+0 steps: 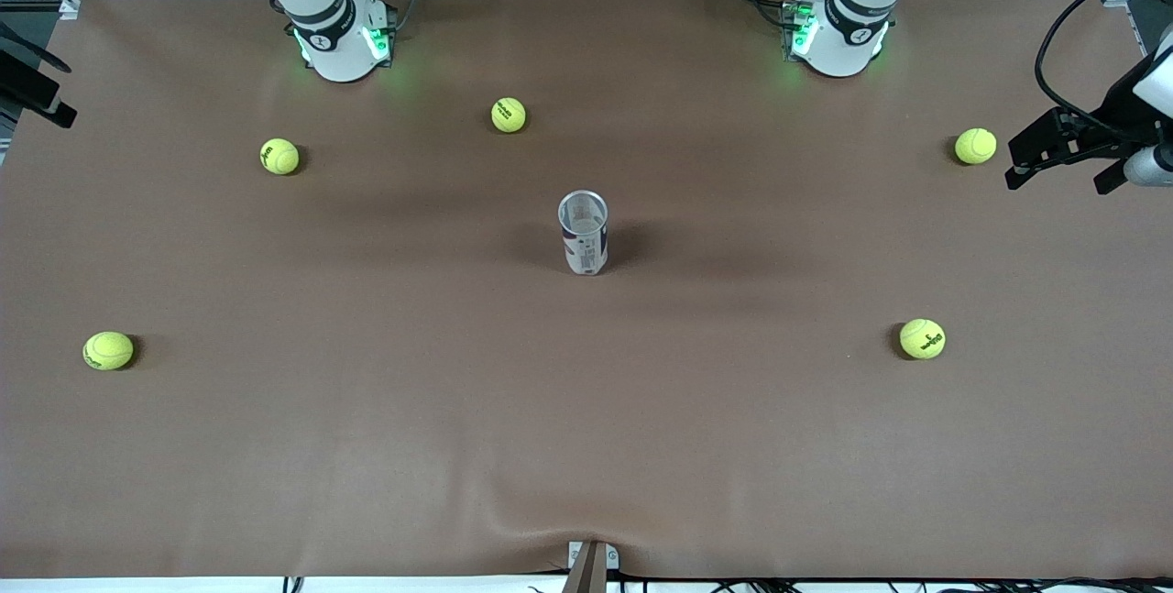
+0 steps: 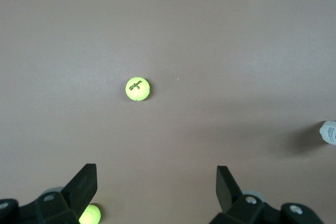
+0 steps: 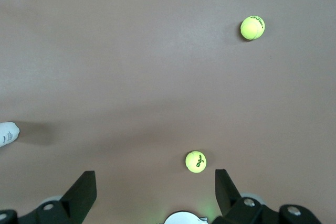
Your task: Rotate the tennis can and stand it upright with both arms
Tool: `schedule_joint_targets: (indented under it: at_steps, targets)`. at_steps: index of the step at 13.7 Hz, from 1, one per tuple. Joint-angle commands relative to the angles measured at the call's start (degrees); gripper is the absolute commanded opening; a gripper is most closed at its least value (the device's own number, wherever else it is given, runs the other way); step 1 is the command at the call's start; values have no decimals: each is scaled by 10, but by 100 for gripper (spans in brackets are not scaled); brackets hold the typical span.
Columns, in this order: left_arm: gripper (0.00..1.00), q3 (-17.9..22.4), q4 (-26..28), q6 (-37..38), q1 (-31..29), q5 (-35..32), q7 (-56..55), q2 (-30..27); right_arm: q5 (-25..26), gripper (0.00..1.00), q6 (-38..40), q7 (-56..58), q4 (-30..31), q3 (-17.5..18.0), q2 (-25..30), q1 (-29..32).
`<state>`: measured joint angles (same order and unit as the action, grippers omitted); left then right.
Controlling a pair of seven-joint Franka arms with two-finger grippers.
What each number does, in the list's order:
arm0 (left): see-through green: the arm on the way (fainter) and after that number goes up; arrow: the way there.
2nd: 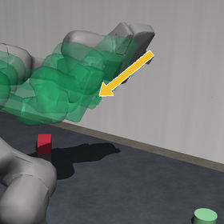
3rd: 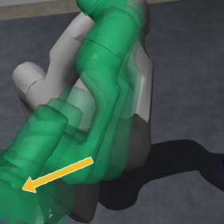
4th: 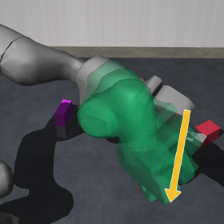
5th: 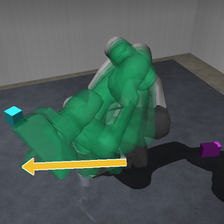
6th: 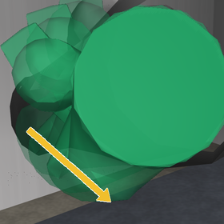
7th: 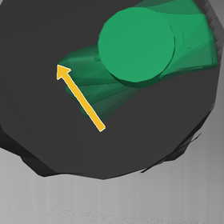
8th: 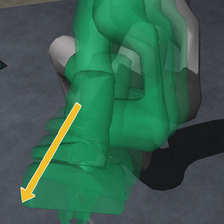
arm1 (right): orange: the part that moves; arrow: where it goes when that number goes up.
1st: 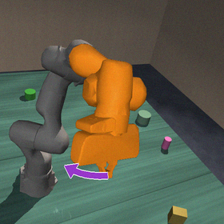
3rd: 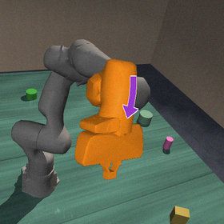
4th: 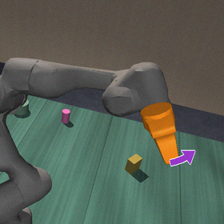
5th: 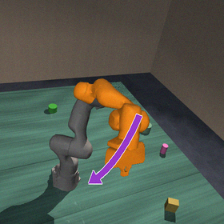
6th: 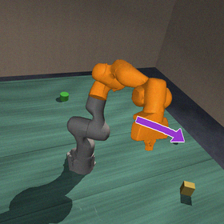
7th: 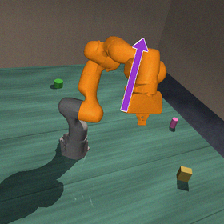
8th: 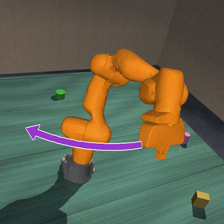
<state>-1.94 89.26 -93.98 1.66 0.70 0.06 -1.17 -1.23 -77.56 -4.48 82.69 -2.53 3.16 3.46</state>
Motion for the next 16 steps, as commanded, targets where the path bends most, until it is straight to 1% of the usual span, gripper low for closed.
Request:
schedule_joint_targets:
  at_steps: [1,3,8,16]
  targets:
    - [100,3,-1,5,3,-4,-1,-2,6,100,2,-8,-7,2,-2,-1]
    - [100,3,-1,7,0,-3,2,-2,6,100,2,-8,-7,2,-2,-1]
    - [100,2,-1,52,1,-2,4,-2,6,100,2,-8,-7,2,-2,-1]
    - [100,2,-3,56,2,-3,3,-1,6,100,2,-8,-7,2,-2,-1]
